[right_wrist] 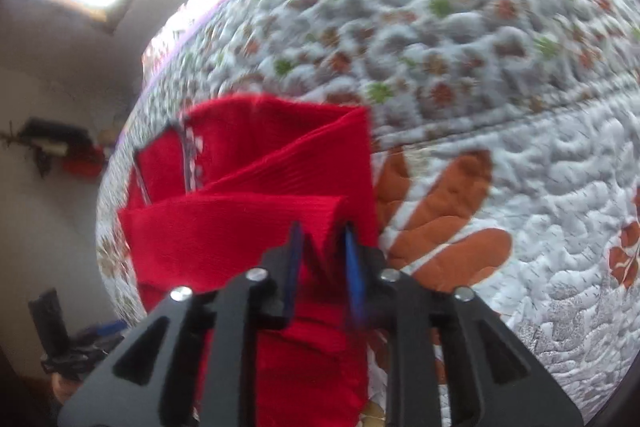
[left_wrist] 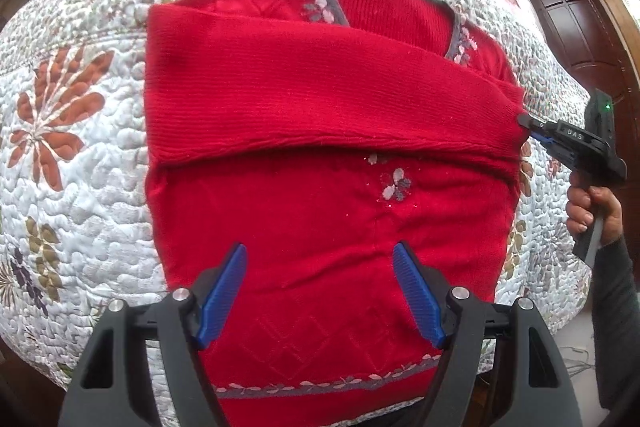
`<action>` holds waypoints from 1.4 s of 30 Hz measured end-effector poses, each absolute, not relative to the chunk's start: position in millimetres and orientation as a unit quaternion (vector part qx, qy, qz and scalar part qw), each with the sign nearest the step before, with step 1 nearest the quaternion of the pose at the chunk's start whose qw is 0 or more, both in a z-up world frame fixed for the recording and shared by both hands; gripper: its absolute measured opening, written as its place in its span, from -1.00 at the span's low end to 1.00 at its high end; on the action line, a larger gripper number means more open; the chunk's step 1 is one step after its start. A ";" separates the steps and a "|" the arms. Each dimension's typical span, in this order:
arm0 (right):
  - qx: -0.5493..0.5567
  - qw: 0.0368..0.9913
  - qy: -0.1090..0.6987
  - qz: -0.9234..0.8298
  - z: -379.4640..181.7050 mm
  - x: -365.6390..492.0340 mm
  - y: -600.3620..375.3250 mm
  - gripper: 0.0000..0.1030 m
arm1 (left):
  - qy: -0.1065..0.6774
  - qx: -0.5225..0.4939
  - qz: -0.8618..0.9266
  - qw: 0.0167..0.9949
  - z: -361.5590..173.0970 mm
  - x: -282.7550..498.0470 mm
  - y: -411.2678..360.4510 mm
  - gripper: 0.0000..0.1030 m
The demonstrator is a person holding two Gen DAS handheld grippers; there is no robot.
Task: Fold small clothes
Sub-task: 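Pull the sleeve straight along the chest with the right tool, then release the sleeve with the right tool and move both tools to the hem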
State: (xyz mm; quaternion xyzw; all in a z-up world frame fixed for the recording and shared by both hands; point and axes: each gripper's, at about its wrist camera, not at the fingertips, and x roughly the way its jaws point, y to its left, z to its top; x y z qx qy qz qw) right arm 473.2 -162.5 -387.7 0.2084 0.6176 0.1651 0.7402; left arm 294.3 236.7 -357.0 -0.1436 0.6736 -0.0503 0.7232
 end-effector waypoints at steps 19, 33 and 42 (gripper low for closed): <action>0.202 0.745 0.618 0.150 -392.4 470.3 -168.1 -0.97 | 0.657 -0.152 -0.031 0.738 -366.8 307.3 263.1 0.47; 0.255 0.717 0.617 0.201 -389.9 453.4 -144.8 -0.71 | 0.556 -0.334 -0.105 0.754 -422.7 377.3 344.6 0.51; 0.208 0.725 0.628 0.192 -397.1 427.4 -116.3 -0.59 | 0.531 -0.338 -0.158 0.761 -392.4 348.3 345.5 0.64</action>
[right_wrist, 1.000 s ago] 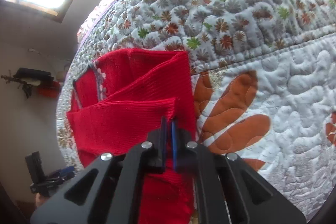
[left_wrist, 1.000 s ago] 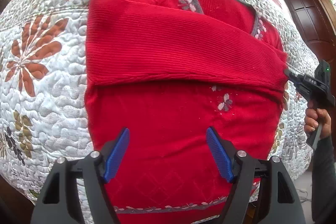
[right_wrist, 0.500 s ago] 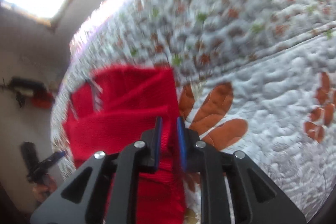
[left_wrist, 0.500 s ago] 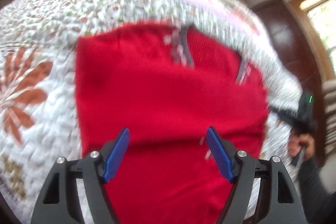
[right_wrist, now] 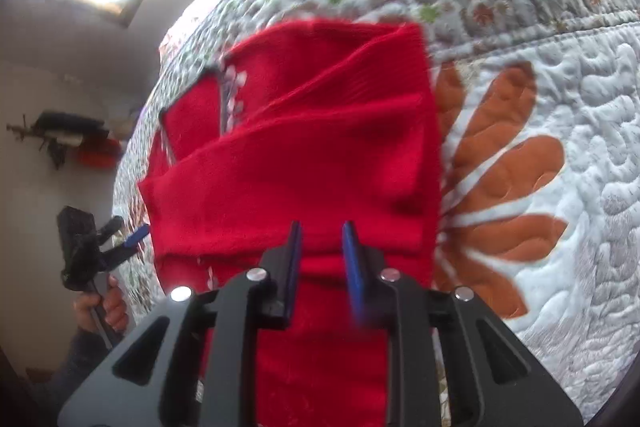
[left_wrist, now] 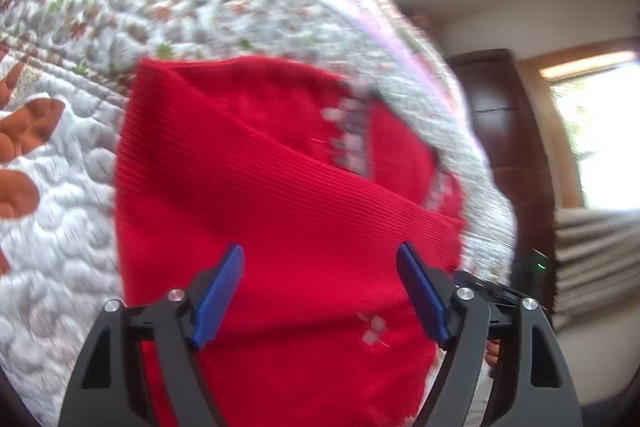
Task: Fold small clothes
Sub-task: 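Release the sleeve with the right tool and move both tools to the hem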
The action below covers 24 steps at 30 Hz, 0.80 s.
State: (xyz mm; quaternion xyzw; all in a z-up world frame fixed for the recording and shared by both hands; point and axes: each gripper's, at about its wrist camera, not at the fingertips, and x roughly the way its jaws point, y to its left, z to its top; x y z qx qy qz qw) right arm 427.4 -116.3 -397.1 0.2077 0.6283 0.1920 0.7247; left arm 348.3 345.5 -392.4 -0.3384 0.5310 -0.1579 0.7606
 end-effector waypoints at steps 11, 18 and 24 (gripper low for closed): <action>0.252 0.728 0.619 0.151 -371.3 364.3 -154.2 0.09 | 0.581 -0.338 -0.123 0.730 -390.7 260.3 362.6 0.76; 0.227 0.651 0.708 0.150 -398.4 188.5 -182.5 0.28 | 0.637 -0.408 -0.113 0.644 -423.5 89.8 389.8 0.76; 0.215 0.599 0.755 0.157 -432.1 104.8 -183.5 0.27 | 0.666 -0.447 -0.099 0.588 -467.0 12.6 374.2 0.75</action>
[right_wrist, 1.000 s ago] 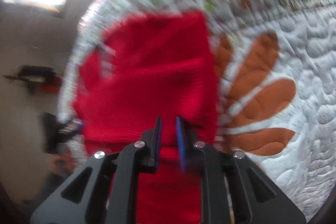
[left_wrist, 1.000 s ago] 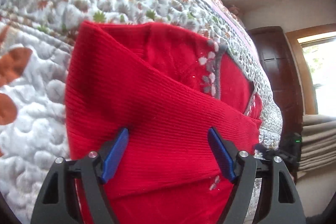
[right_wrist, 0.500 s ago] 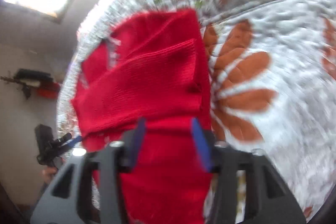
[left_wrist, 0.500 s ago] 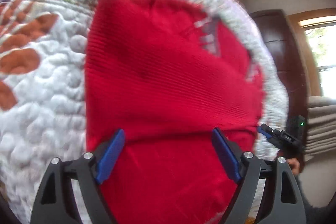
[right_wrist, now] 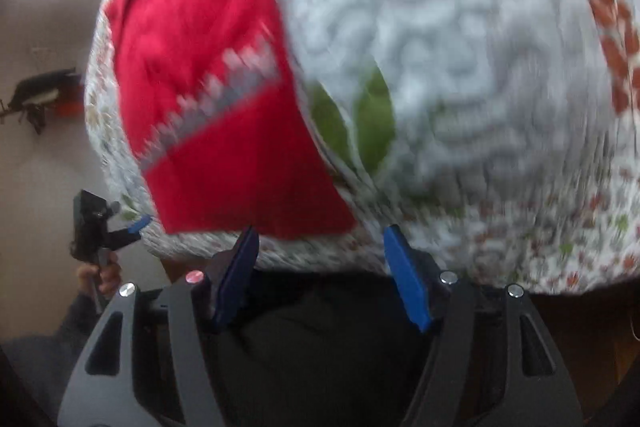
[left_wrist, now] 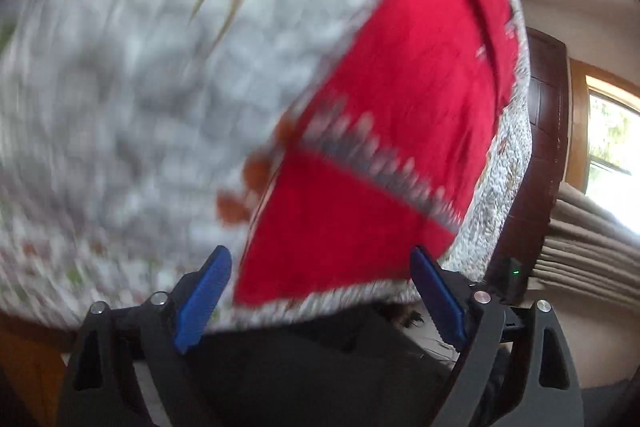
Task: Fold small clothes
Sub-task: 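Release the sleeve with the right tool and move both tools to the hem, then close both tools on the sweater hem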
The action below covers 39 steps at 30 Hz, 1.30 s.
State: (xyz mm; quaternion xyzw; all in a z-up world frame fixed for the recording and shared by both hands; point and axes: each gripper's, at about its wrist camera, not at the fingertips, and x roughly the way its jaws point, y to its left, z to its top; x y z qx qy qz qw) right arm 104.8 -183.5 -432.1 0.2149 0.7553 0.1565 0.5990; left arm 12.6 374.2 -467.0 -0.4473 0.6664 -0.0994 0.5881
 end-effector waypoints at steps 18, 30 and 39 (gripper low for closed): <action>0.239 0.620 0.731 0.156 -464.2 101.7 -155.9 0.10 | 0.695 -0.424 -0.082 0.575 -483.9 22.8 335.6 0.55; 0.263 0.614 0.724 0.173 -437.2 85.1 -162.3 -0.87 | 0.705 -0.422 -0.085 0.563 -468.0 27.5 329.1 -0.86; 0.346 0.640 0.657 0.196 -372.2 84.0 -177.8 -0.88 | 0.624 -0.480 -0.123 0.604 -398.9 15.7 351.4 -0.86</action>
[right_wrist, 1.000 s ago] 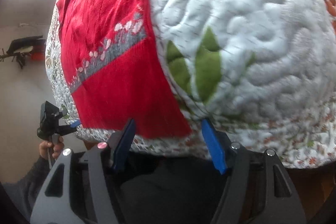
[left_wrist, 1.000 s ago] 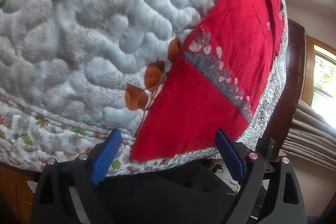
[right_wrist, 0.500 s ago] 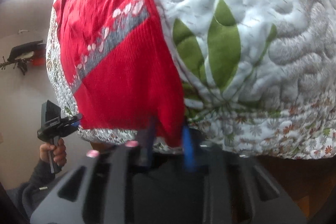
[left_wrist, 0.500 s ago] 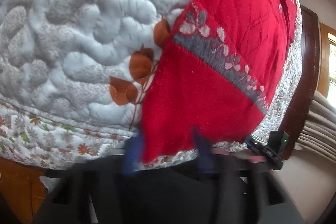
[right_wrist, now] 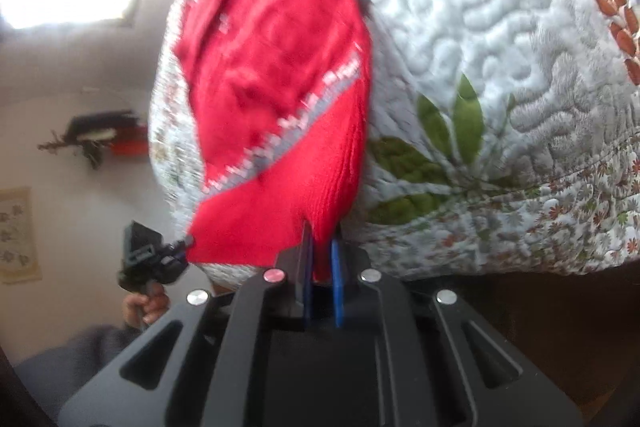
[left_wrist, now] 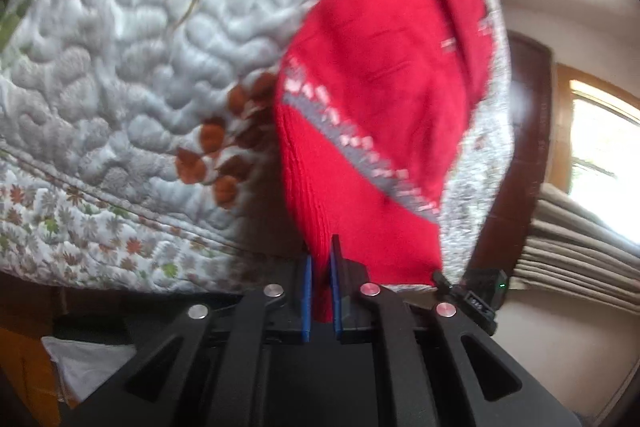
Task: Fold small clothes
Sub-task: 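Lift the hem with both tools and fold it toward the collar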
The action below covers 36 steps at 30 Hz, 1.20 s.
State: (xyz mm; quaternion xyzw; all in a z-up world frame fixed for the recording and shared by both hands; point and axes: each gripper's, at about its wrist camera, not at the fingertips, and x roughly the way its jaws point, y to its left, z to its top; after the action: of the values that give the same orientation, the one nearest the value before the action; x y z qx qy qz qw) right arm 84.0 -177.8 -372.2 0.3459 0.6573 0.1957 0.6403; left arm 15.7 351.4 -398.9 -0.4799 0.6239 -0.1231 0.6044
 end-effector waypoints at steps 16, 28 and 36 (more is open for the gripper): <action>0.471 0.648 0.553 0.229 -292.4 188.7 -186.4 -0.88 | 0.525 -0.545 -0.167 0.632 -321.4 117.2 387.4 -0.86; 0.470 0.627 0.601 0.157 -365.3 304.5 -179.4 -0.88 | 0.545 -0.599 -0.101 0.578 -408.3 241.0 405.5 -0.86; 0.438 0.617 0.643 0.120 -424.4 356.3 -173.6 -0.70 | 0.581 -0.582 -0.076 0.564 -462.0 289.1 393.7 -0.75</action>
State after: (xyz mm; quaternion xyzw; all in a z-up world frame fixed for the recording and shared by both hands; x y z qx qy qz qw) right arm 356.3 -173.6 -424.4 0.4376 0.6432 0.1196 0.6168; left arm 289.1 393.7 -462.0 -0.5824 0.5807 -0.0758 0.5638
